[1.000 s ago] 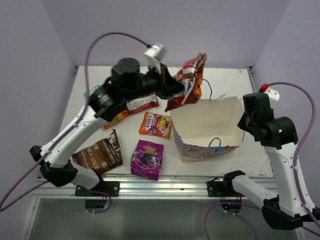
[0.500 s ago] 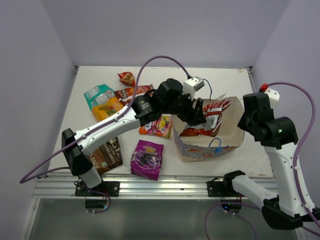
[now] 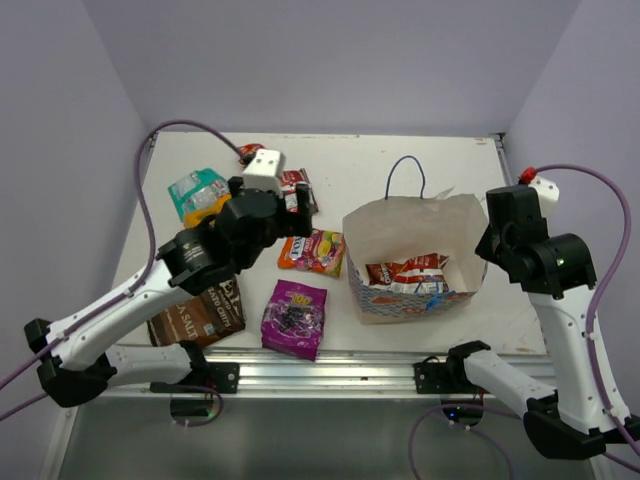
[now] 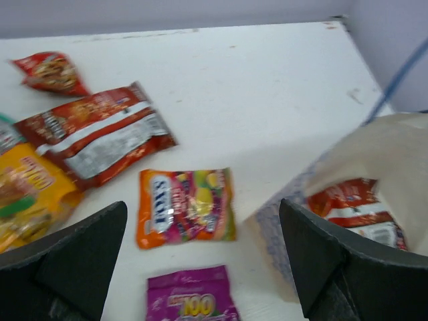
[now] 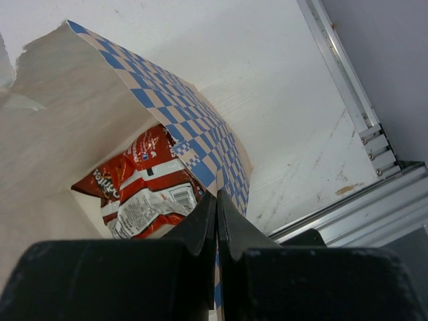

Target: Place the snacks into the paper bag

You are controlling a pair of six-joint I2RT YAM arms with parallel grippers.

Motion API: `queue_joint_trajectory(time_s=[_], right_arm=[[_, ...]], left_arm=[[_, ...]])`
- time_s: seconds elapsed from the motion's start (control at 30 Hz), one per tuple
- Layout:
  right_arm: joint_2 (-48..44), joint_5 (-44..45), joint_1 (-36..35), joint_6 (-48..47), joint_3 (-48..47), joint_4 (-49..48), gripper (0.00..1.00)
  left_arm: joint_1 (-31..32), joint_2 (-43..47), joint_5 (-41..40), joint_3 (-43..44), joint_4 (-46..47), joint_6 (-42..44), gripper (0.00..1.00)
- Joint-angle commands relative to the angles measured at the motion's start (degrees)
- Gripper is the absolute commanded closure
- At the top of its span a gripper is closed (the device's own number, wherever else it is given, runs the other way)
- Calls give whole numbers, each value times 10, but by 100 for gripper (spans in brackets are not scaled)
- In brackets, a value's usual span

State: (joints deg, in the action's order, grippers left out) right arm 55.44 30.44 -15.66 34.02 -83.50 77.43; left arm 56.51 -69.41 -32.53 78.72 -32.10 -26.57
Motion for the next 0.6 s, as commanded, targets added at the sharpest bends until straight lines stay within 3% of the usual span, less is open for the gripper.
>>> queue_joint_trajectory(time_s=[0.0,0.17,0.53,0.57], right_arm=[[-8,-3,4,-4,-3,135,100],[-7,-3,4,-9,-9,136,100],[-9,-9,4,-18,-12,137,100],[-10,-10,4,-18,-11,137,100]], left_arm=[[-70,-23,-83,-123,-95,-72,0],[-71,-88,98,-187,-119,-82,0],[-56,-143,216,-322,-65,-90,0],[-56,-144,240,-330,-48,-89,3]])
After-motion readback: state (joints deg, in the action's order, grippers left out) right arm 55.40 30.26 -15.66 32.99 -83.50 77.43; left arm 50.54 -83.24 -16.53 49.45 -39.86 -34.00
